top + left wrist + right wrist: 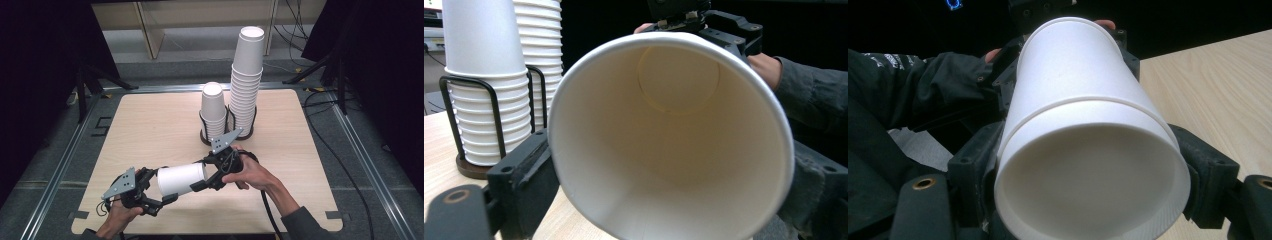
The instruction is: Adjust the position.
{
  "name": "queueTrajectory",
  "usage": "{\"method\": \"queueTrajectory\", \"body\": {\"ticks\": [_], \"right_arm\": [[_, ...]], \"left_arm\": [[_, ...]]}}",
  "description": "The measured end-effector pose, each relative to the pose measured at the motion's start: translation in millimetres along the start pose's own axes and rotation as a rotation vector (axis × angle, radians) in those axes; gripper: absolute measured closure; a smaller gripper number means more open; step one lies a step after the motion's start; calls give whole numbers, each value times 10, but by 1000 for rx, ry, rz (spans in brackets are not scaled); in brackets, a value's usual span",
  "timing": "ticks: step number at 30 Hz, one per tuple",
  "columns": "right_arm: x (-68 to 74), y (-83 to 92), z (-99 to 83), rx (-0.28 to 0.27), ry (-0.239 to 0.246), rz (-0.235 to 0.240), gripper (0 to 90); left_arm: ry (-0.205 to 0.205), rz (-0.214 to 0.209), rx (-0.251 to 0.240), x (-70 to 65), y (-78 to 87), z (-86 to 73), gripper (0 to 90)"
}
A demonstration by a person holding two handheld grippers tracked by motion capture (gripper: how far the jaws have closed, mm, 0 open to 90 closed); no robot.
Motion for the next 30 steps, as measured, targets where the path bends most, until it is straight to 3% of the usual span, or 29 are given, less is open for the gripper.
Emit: {"method": "queueTrajectory", "body": {"ticks": [6, 8, 11, 18, 20, 21, 22, 23, 24, 26, 27, 28, 30], "right_arm": [[-3, 18, -36, 18, -22, -1, 244], [-19, 17, -41, 29, 4, -12, 223], [-32, 44, -58, 99, 59, -82, 159], [35, 86, -87, 331, 206, -240, 159], [43, 65, -96, 361, 238, -244, 162], [55, 66, -106, 383, 233, -263, 162], [52, 53, -108, 403, 267, -257, 162], [64, 49, -123, 426, 273, -266, 161], [51, 23, -131, 441, 311, -256, 162], [80, 1, -170, 486, 300, -280, 162], [88, -20, -192, 501, 302, -282, 162], [77, -49, -207, 517, 325, -275, 162], [78, -92, -239, 545, 338, -280, 163]], "left_arm": [[-35, 1, 24, -19, -10, -13, 133], [-43, 1, 44, -15, -9, -28, 134], [-55, 13, 78, 7, -9, -68, 135], [-88, 23, 177, 16, -34, -175, 139], [-94, 3, 183, -10, -64, -200, 140], [-107, 4, 216, -15, -47, -215, 140], [-127, -1, 229, -7, -46, -223, 140], [-108, -3, 220, -32, -60, -221, 141], [-105, -16, 204, -44, -84, -223, 141], [-118, -15, 233, -49, -71, -234, 142], [-111, -23, 220, -64, -90, -235, 142], [-127, -17, 252, -61, -71, -243, 142], [-130, -21, 253, -73, -83, -246, 142]]}}
Point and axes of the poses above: each handheld gripper's, and its own axes: y roughly backward along the jaws, z roughly out of its top, x roughly to its left, the point moved 8 cm from there along -y, roughly forward along the jaws, and after that the axes turned 7 degrees about -x, right-handed, at the moved point
